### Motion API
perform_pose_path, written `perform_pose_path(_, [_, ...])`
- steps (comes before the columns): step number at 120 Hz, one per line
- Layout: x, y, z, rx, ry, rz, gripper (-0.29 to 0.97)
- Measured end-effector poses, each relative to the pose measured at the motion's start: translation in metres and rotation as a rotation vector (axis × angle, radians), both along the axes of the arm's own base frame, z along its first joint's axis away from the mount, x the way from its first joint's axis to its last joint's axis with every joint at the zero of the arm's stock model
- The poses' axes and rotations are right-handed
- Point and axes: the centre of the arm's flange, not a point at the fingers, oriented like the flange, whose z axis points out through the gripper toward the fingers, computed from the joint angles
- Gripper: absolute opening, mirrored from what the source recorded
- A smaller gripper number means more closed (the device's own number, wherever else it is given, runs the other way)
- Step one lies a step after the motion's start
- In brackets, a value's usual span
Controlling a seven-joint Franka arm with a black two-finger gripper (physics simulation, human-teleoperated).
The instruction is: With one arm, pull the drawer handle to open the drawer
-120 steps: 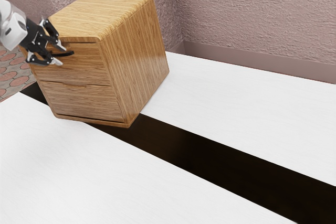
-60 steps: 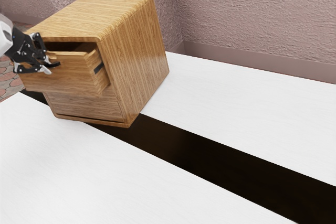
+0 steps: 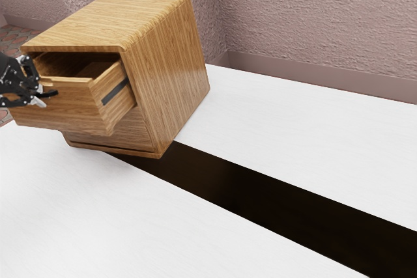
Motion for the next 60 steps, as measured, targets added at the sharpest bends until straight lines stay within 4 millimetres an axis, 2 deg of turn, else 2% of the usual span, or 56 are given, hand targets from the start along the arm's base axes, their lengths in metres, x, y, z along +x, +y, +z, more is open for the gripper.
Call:
perform_pose_path(41, [-0.038,0.002,-0.008,0.004,-0.007,-0.086,-0.11])
perform_pose_path(60, [-0.067,0.008,0.003,0.015,-0.036,-0.083,-0.09])
